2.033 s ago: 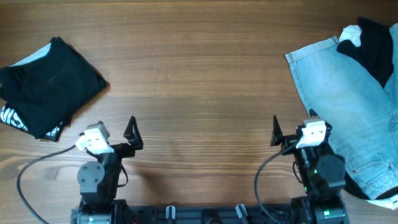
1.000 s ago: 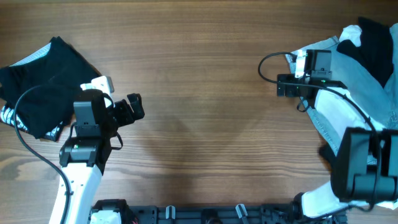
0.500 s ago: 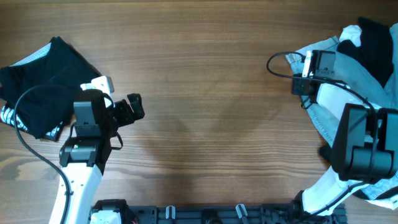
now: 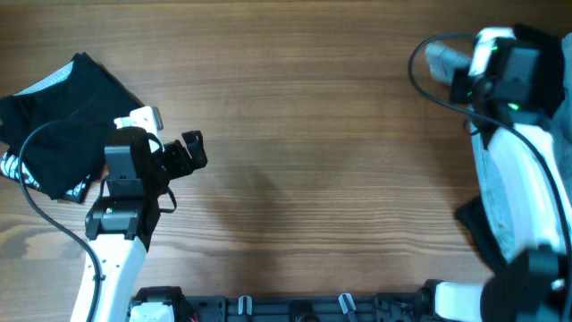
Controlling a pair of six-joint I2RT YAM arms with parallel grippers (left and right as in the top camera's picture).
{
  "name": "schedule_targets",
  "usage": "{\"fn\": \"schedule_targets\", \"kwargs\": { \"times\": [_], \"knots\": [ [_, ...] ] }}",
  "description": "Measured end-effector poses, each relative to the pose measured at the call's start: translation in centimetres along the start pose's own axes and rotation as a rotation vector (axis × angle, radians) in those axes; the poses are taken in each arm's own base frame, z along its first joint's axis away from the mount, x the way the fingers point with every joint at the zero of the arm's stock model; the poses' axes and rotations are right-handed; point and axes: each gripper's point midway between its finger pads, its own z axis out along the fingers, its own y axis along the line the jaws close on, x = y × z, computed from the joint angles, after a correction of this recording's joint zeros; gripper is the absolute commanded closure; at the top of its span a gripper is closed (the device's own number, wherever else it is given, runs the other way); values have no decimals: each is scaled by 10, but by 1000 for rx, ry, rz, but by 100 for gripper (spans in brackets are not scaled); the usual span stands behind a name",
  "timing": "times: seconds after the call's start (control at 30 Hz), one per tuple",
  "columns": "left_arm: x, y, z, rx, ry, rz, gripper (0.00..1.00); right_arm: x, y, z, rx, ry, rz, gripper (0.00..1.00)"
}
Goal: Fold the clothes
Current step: 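Drag the denim shorts leftward onto the open table with the right gripper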
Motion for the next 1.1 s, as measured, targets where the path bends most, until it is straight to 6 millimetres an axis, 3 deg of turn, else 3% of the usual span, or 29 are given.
{"fn": "schedule_targets", "kwargs": {
  "times": [0.07, 0.23, 0.3, 0.47, 0.53, 0.6, 0.63, 0.73, 0.77, 0.8, 0.83, 0.9, 0.97, 1.0, 1.1],
  "knots": [
    [0, 0, 0, 0, 0, 0, 0, -24, -3, -26, -5, -82, 19, 96],
    [0, 0, 0, 0, 0, 0, 0, -24, 21, -29, -150, -85, 56, 96],
    [0, 0, 0, 0, 0, 0, 0, -35, 33, -33, -229, -127, 103, 96],
    [0, 0, 0, 0, -1, 0, 0, -97, 67, -63, -506, -368, 225, 91],
    [0, 0, 0, 0, -1, 0, 0, -124, 81, -87, -633, -484, 224, 88],
    [-1, 0, 0, 1, -3, 0, 0, -137, 107, -112, -753, -546, 191, 85],
    [-1, 0, 0, 1, -3, 0, 0, -133, 135, -122, -823, -519, 182, 79],
    [-2, -1, 0, 3, -9, 1, 0, -118, 177, -122, -883, -442, 175, 69],
    [-3, -1, 0, 4, -10, 1, 0, -113, 192, -119, -898, -416, 172, 46],
    [-4, -1, 0, 5, -14, 1, 0, -104, 211, -110, -910, -376, 169, 32],
    [-5, -2, 0, 7, -19, 2, 0, -96, 223, -101, -912, -341, 169, 21],
    [-8, -5, 0, 27, -28, 3, 0, -75, 239, -73, -869, -260, 176, 10],
    [-9, -11, 0, 59, -31, 5, 0, -46, 238, -39, -768, -144, 192, 1],
    [-10, -16, 0, 85, -31, 7, 0, -29, 228, -22, -685, -79, 207, 1],
    [-14, -32, -2, 171, -41, 13, 0, -7, 190, 0, -505, 6, 221, 0]
  ]
}}
